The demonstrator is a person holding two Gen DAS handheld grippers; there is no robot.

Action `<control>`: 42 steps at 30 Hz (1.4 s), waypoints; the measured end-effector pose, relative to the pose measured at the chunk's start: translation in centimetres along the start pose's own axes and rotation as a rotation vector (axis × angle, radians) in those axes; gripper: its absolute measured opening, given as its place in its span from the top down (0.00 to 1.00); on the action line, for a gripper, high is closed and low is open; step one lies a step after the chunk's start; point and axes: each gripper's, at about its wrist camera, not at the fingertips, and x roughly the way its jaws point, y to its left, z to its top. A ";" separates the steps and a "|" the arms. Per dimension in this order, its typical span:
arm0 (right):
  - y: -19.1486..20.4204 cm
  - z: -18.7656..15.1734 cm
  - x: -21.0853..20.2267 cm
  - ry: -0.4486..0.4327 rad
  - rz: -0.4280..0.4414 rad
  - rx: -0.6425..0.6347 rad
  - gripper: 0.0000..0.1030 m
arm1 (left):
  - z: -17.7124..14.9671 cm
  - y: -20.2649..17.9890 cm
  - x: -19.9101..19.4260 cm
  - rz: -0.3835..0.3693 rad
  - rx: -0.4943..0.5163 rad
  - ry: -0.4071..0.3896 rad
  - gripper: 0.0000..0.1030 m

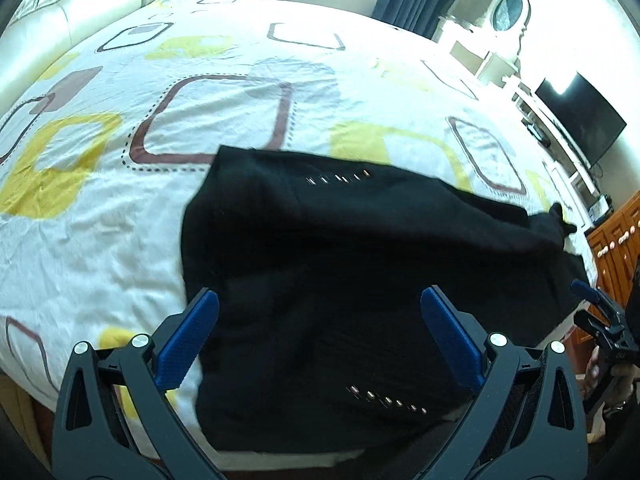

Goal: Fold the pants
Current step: 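Grasp the black pants waistband with the left tool while the right tool grasps the other waistband corner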

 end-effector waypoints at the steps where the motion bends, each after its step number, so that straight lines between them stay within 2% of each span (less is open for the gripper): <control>1: -0.2 0.8 0.3 0.001 0.018 -0.006 0.04 | 1.3 1.7 0.7 -0.019 -0.019 0.003 0.02; 2: -0.5 1.9 0.9 0.002 0.045 -0.023 0.04 | 2.9 4.0 1.9 -0.051 -0.049 0.011 0.02; 4: -0.7 4.1 2.3 0.007 0.076 -0.084 0.04 | 5.3 7.9 4.9 -0.186 -0.102 0.052 0.02; 7: -2.0 6.7 4.4 0.023 0.070 -0.126 0.04 | 7.4 12.0 9.6 -0.308 -0.203 0.143 0.02; 9: -3.3 8.0 5.5 0.035 0.060 -0.104 0.04 | 8.0 13.6 11.9 -0.328 -0.236 0.182 0.02; 13: -5.3 9.7 6.9 0.049 0.058 -0.046 0.04 | 9.5 13.8 13.3 -0.356 -0.180 0.158 0.02; 18: -6.0 10.7 9.0 0.082 0.105 -0.053 0.04 | 10.2 11.4 14.4 -0.433 -0.103 0.193 0.02; 21: -6.4 11.6 10.5 0.121 0.189 -0.045 0.04 | 10.5 11.2 14.3 -0.578 -0.141 0.202 0.02; 22: -6.4 11.8 10.9 0.133 0.213 -0.040 0.04 | 10.6 10.9 14.4 -0.594 -0.144 0.209 0.02; 25: -6.4 12.9 12.6 0.188 0.295 -0.045 0.04 | 10.5 10.2 16.1 -0.552 -0.107 0.238 0.02; 28: -5.3 13.5 15.0 0.265 0.330 -0.112 0.04 | 10.2 10.3 16.3 -0.540 -0.109 0.212 0.02; 32: -3.9 13.7 18.5 0.374 0.337 -0.167 0.05 | 9.3 8.8 15.7 -0.492 0.065 0.189 0.02; 33: -4.0 13.9 19.4 0.399 0.351 -0.149 0.06 | 9.5 8.8 15.6 -0.483 0.061 0.200 0.02; 34: -3.9 14.0 20.2 0.428 0.372 -0.133 0.10 | 9.9 9.0 15.8 -0.481 0.016 0.209 0.02; 35: -3.7 13.9 20.9 0.462 0.371 -0.142 0.38 | 10.1 9.5 16.0 -0.486 -0.029 0.216 0.02; 36: -3.5 13.8 21.6 0.502 0.333 -0.162 0.60 | 10.3 9.9 16.0 -0.493 -0.063 0.217 0.05; 37: -3.6 13.6 22.5 0.538 0.287 -0.158 0.74 | 10.5 10.1 16.1 -0.485 -0.075 0.216 0.10; 38: -3.8 13.6 22.7 0.543 0.291 -0.135 0.76 | 10.7 10.3 16.1 -0.446 -0.065 0.216 0.37; 39: -3.9 13.6 22.7 0.546 0.291 -0.135 0.79 | 10.8 10.6 16.1 -0.367 -0.054 0.218 0.69; 40: -3.9 13.5 22.6 0.548 0.279 -0.146 0.90 | 10.8 11.2 16.4 -0.380 -0.090 0.232 0.68; 42: -4.0 13.5 22.2 0.543 0.279 -0.132 0.91 | 10.6 11.7 16.5 -0.403 -0.109 0.233 0.68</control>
